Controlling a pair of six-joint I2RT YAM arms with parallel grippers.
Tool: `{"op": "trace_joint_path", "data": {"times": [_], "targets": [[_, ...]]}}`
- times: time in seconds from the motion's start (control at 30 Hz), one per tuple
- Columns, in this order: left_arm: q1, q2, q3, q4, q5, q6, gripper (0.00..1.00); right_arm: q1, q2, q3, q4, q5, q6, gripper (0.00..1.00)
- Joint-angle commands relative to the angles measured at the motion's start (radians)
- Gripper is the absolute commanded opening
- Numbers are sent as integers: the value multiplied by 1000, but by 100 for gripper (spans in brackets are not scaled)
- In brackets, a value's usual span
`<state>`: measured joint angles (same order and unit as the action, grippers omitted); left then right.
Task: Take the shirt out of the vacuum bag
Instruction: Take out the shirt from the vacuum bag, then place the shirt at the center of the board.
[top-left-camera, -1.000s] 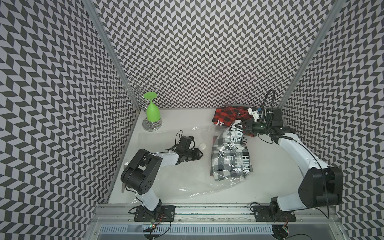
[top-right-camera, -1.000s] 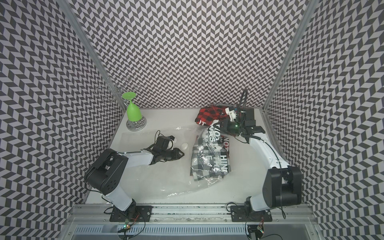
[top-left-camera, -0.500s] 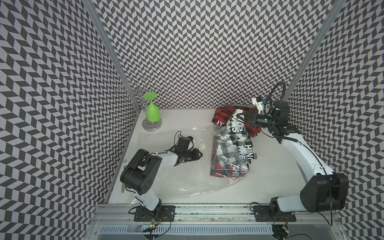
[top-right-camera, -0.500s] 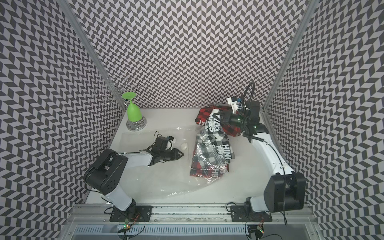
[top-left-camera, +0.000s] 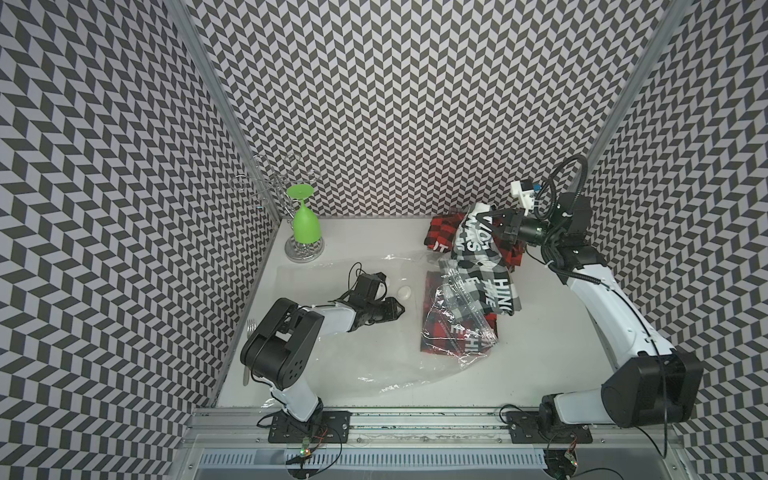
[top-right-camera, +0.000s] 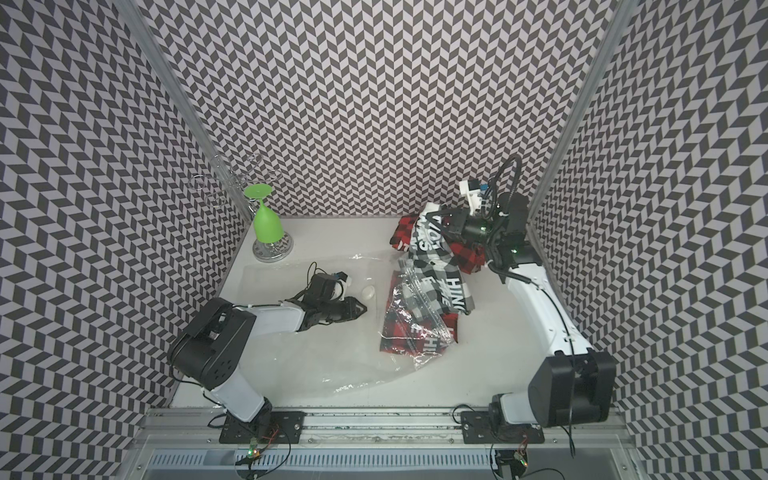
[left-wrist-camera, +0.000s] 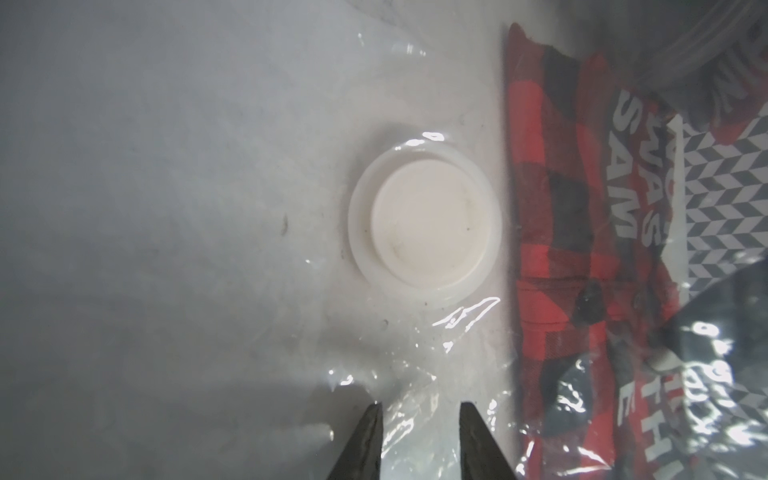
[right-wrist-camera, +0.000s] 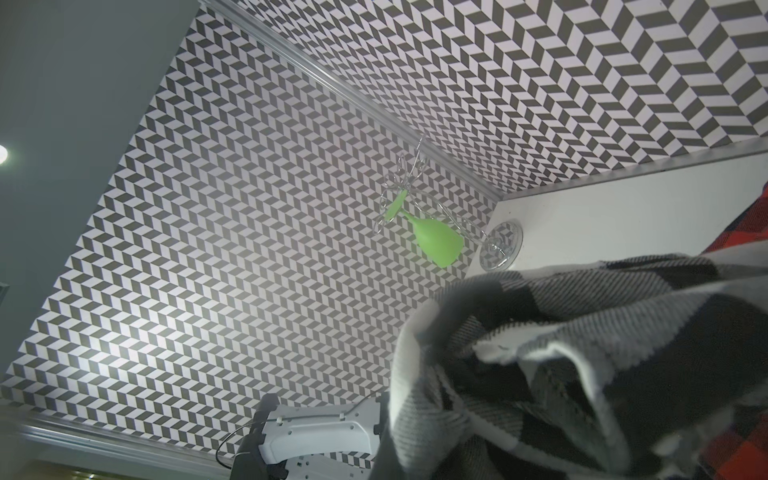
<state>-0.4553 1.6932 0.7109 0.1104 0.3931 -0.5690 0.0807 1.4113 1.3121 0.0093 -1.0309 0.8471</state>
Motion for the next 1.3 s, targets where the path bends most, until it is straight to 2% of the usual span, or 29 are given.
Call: {"op": "trace_joint_path", "data": {"times": [0.0,0.17,0.43,0.67,0.8,0.97,1.17,1.27], "targets": [[11,56,-40,-177,-69,17,35,-18,-52,55,129,-18,29,0],[12,53,-25,-187,-67,19,35,-61,-46,109,159,-37,72,0],[11,32,11,-196,-47,25,36,-124,1,196,138,-35,69,0],[11,-57,35,-188,-3,21,48,-238,66,281,25,-6,-28,0],[11,-136,57,-194,28,12,55,-309,132,394,-164,62,-184,0],[11,-231,90,-203,49,-14,57,-366,222,555,-327,159,-322,0],[13,-308,134,-270,43,-27,57,-397,412,951,-549,285,-463,0],[16,-341,135,-292,44,-33,57,-381,474,1047,-572,309,-489,0]]}}
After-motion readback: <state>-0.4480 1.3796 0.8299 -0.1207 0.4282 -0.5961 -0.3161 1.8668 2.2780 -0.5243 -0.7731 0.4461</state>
